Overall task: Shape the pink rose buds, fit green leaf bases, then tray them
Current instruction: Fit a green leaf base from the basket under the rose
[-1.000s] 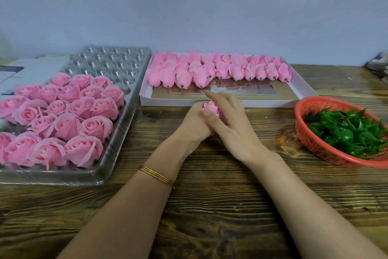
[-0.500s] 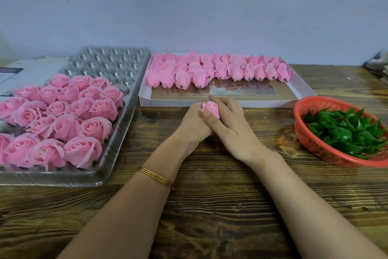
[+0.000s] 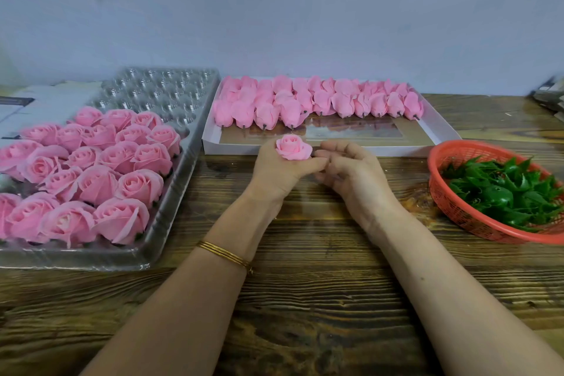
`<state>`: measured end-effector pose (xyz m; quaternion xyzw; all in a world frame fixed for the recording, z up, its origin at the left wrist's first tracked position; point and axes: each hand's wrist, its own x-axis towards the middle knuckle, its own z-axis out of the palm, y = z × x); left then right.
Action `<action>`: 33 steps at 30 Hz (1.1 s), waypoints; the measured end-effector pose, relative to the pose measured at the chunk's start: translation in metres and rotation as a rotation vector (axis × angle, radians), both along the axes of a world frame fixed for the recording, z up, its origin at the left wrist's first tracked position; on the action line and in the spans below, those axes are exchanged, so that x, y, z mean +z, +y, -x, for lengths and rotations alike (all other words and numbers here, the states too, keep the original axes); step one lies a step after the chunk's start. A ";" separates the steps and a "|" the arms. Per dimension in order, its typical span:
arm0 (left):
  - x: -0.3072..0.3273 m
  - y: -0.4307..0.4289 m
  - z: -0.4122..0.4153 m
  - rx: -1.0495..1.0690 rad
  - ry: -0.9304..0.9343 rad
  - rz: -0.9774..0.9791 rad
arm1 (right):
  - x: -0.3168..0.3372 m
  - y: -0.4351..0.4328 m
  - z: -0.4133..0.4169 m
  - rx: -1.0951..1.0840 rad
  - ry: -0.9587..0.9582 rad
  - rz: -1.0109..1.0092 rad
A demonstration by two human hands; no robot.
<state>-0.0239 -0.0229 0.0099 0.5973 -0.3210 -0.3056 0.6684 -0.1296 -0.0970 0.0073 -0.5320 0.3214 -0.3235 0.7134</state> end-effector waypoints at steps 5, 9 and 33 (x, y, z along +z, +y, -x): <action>-0.002 -0.004 -0.002 0.088 0.046 0.072 | -0.003 0.012 -0.002 0.129 -0.008 0.025; -0.003 -0.005 -0.001 0.061 0.082 0.106 | -0.006 0.017 -0.005 0.189 -0.086 -0.019; 0.003 -0.001 0.005 -0.047 0.111 0.112 | -0.008 0.015 -0.010 0.332 -0.349 -0.336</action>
